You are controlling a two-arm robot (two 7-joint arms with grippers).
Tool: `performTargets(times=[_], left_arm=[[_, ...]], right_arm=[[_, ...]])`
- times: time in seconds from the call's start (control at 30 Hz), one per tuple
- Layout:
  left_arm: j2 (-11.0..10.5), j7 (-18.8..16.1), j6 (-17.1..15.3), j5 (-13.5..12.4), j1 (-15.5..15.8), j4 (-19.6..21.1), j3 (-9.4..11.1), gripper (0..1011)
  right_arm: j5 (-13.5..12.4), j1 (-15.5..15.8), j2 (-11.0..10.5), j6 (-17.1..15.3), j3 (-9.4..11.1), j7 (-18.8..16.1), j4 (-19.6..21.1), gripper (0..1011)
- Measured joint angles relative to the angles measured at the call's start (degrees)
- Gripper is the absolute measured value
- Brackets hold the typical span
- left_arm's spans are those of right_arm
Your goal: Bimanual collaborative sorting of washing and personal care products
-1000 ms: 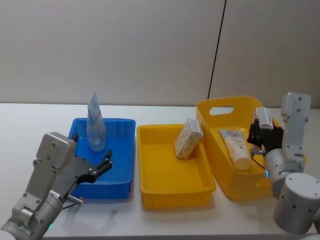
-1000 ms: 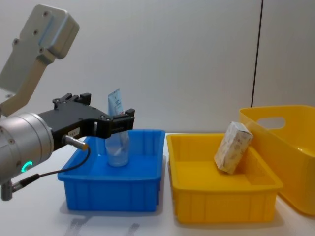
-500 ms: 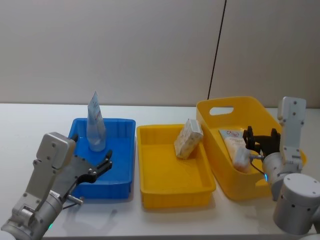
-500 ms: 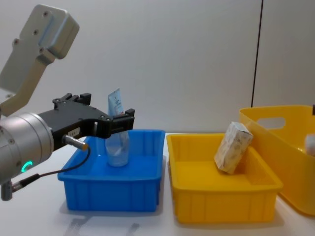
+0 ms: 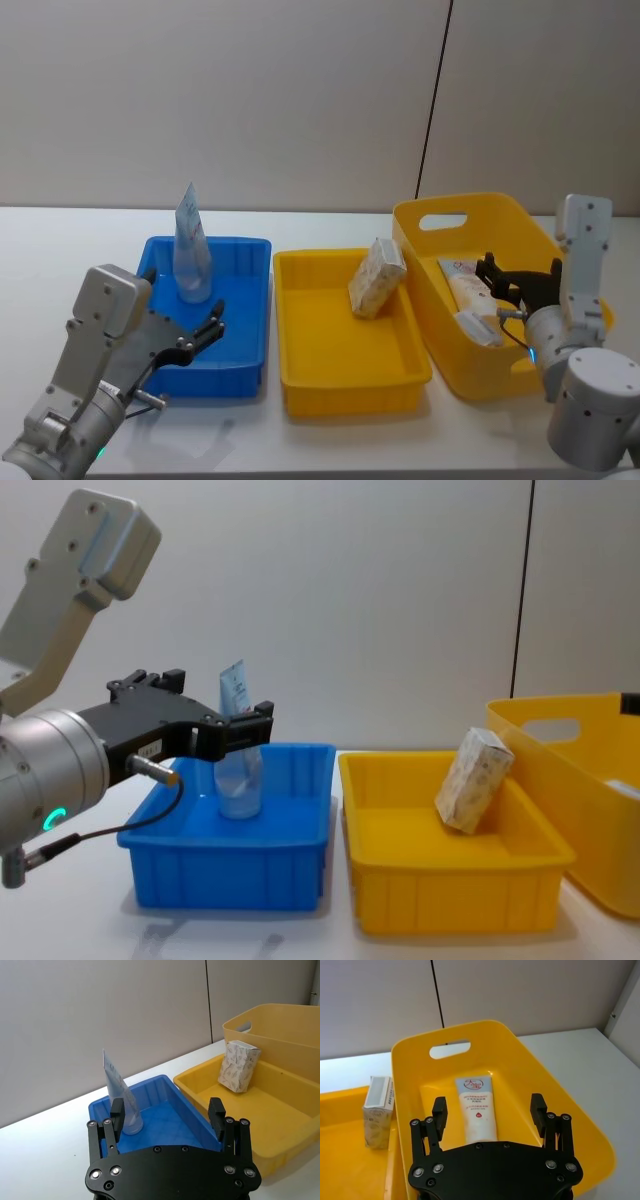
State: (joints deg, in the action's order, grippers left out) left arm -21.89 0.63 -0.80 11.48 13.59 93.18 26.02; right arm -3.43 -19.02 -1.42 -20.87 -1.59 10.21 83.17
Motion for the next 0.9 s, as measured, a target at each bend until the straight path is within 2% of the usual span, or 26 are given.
performTargets(times=[0.37, 0.8, 0.9], left_arm=[[0.00, 0.00, 0.00, 0.00, 0.00, 0.00, 0.00, 1001], [0.00, 0.00, 0.00, 0.00, 0.00, 0.00, 0.00, 1001], [0.00, 0.00, 0.00, 0.00, 0.00, 0.00, 0.00, 1002]], right_arm=[[-0.92, 1.08, 0.20, 5.24, 0.55, -2.10, 1.71, 1004], [-2.94, 2.54, 0.66, 14.39, 1.41, -5.87, 4.41, 1004], [-3.03, 2.60, 0.71, 14.67, 1.45, -6.03, 4.56, 1004]])
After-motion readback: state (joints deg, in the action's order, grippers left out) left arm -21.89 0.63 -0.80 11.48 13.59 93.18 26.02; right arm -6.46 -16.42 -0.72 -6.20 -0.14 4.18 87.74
